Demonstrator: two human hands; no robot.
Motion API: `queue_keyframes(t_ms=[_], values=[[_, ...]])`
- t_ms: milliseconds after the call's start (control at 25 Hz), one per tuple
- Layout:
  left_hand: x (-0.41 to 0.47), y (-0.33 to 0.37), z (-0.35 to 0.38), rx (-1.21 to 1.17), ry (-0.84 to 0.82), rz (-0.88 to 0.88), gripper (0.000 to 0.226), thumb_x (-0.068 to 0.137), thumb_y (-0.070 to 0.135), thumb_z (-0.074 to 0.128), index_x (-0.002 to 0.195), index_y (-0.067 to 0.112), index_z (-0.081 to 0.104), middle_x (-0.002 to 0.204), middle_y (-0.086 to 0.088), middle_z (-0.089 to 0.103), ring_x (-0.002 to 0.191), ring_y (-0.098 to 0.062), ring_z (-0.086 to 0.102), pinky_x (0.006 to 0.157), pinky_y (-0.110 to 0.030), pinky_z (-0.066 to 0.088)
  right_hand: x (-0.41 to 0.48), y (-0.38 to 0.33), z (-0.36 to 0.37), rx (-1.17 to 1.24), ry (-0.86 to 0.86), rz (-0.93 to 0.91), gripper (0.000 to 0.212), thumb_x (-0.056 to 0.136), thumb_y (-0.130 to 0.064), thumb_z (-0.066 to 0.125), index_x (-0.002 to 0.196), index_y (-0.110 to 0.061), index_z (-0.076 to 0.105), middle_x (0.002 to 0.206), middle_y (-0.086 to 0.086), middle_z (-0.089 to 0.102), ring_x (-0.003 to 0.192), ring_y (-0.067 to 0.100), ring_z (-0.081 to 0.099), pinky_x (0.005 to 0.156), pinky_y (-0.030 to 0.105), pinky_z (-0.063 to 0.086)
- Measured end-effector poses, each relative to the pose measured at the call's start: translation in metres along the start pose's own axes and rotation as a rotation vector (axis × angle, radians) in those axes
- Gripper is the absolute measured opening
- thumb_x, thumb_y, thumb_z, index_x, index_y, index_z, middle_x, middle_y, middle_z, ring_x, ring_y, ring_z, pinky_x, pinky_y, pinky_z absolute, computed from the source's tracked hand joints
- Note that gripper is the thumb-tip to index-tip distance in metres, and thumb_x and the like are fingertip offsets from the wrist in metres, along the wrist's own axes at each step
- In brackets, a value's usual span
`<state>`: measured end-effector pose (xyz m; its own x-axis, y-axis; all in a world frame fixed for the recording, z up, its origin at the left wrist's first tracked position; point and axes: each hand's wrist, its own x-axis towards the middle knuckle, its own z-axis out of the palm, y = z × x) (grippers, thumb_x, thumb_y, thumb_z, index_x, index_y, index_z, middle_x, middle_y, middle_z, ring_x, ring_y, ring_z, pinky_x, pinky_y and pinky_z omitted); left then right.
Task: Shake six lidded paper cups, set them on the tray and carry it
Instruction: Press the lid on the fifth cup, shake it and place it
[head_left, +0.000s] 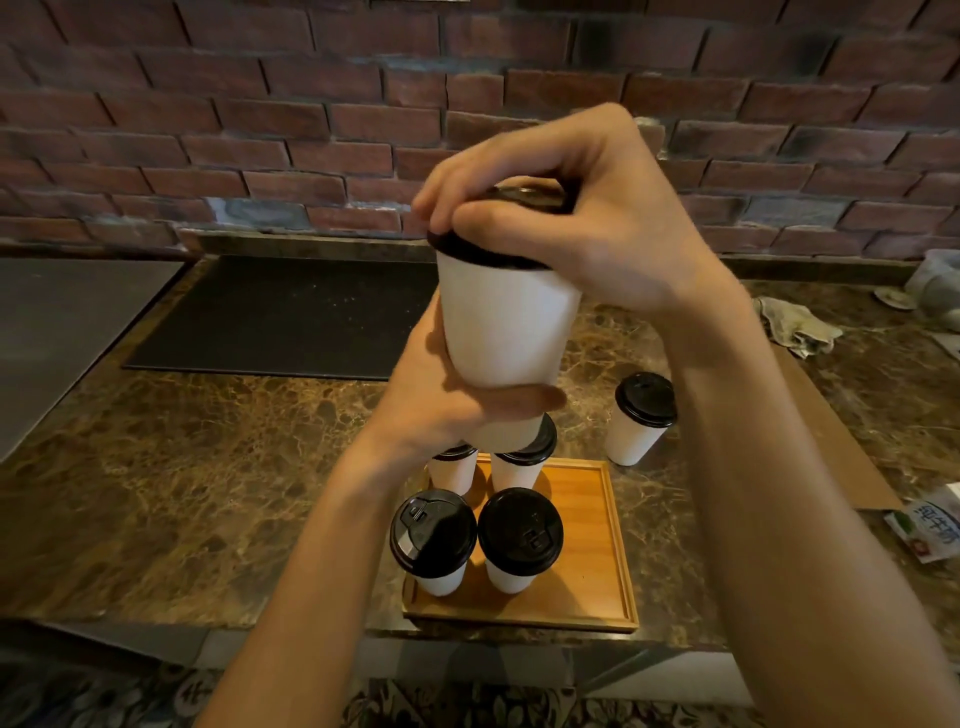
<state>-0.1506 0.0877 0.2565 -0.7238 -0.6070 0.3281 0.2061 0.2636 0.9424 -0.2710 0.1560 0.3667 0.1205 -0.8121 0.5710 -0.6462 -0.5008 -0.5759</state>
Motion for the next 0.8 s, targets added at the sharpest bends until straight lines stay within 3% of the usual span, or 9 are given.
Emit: queue_keyframes(t_ms=[120, 240, 320, 400, 480, 560, 720, 800], values=[[0.000, -0.002, 0.005, 0.033, 0.091, 0.040, 0.084, 0.051, 0.014, 0.090, 0.121, 0.023, 0.046, 0.103, 0.019, 0.065, 0.099, 0.002, 0.062, 0.072, -0.013, 0.053, 0.003, -0.008, 0.011, -0.269, 0.088, 0.132, 0.020, 0.092, -0.030, 0.057, 0.099, -0.023, 0.074, 0.097, -0.007, 0.072, 0.096, 0.007, 0.065, 0.085, 0.033, 0.053], [0.003, 0.002, 0.012, 0.119, 0.153, 0.027, 0.085, 0.047, 0.034, 0.087, 0.121, 0.021, 0.047, 0.104, 0.011, 0.060, 0.093, 0.011, 0.059, 0.065, -0.005, 0.048, 0.009, -0.009, 0.034, -0.734, 0.251, 0.382, 0.031, 0.089, -0.050, 0.048, 0.102, -0.034, 0.070, 0.089, -0.013, 0.062, 0.086, 0.011, 0.057, 0.071, 0.036, 0.047], [0.003, 0.004, 0.008, 0.084, 0.149, 0.001, 0.089, 0.044, 0.039, 0.082, 0.123, 0.017, 0.048, 0.108, 0.004, 0.060, 0.095, 0.002, 0.062, 0.068, -0.014, 0.053, 0.009, -0.010, 0.025, -0.668, 0.185, 0.351, 0.028, 0.089, -0.050, 0.050, 0.102, -0.036, 0.070, 0.093, -0.014, 0.064, 0.091, 0.010, 0.059, 0.075, 0.035, 0.050], [0.002, 0.005, -0.002, 0.015, 0.064, -0.017, 0.093, 0.046, 0.028, 0.085, 0.129, 0.010, 0.046, 0.114, -0.005, 0.062, 0.103, -0.013, 0.064, 0.077, -0.029, 0.056, 0.005, -0.013, -0.001, -0.232, -0.067, 0.189, 0.021, 0.092, -0.037, 0.059, 0.109, -0.029, 0.069, 0.105, -0.012, 0.066, 0.100, 0.004, 0.061, 0.082, 0.025, 0.051], [0.002, 0.005, -0.008, -0.006, -0.046, -0.002, 0.092, 0.049, 0.019, 0.085, 0.130, 0.006, 0.044, 0.115, -0.005, 0.063, 0.106, -0.018, 0.064, 0.079, -0.031, 0.056, 0.000, -0.013, -0.016, 0.057, -0.178, 0.103, 0.023, 0.094, -0.021, 0.061, 0.117, -0.022, 0.063, 0.111, -0.003, 0.065, 0.103, 0.006, 0.062, 0.081, 0.020, 0.049], [0.001, 0.004, -0.005, 0.007, -0.049, -0.005, 0.090, 0.049, 0.020, 0.085, 0.129, 0.004, 0.046, 0.110, 0.000, 0.065, 0.102, -0.015, 0.065, 0.076, -0.026, 0.055, -0.001, -0.015, -0.009, -0.038, -0.102, 0.179, 0.019, 0.094, -0.023, 0.061, 0.112, -0.022, 0.067, 0.106, -0.007, 0.066, 0.099, 0.003, 0.062, 0.080, 0.017, 0.048], [0.001, 0.001, 0.004, 0.051, 0.064, 0.008, 0.082, 0.045, 0.033, 0.082, 0.118, 0.015, 0.049, 0.101, 0.004, 0.062, 0.091, 0.000, 0.064, 0.066, -0.016, 0.053, 0.006, -0.022, 0.022, -0.693, 0.020, 0.271, 0.025, 0.093, -0.044, 0.047, 0.102, -0.036, 0.069, 0.095, -0.013, 0.065, 0.089, 0.011, 0.060, 0.070, 0.030, 0.045], [0.001, 0.000, 0.003, 0.024, 0.070, 0.002, 0.080, 0.044, 0.032, 0.082, 0.115, 0.019, 0.049, 0.101, 0.005, 0.061, 0.091, 0.000, 0.064, 0.067, -0.017, 0.053, 0.008, -0.028, 0.023, -0.690, 0.006, 0.277, 0.026, 0.095, -0.044, 0.045, 0.104, -0.035, 0.068, 0.094, -0.012, 0.064, 0.087, 0.012, 0.059, 0.069, 0.028, 0.041]])
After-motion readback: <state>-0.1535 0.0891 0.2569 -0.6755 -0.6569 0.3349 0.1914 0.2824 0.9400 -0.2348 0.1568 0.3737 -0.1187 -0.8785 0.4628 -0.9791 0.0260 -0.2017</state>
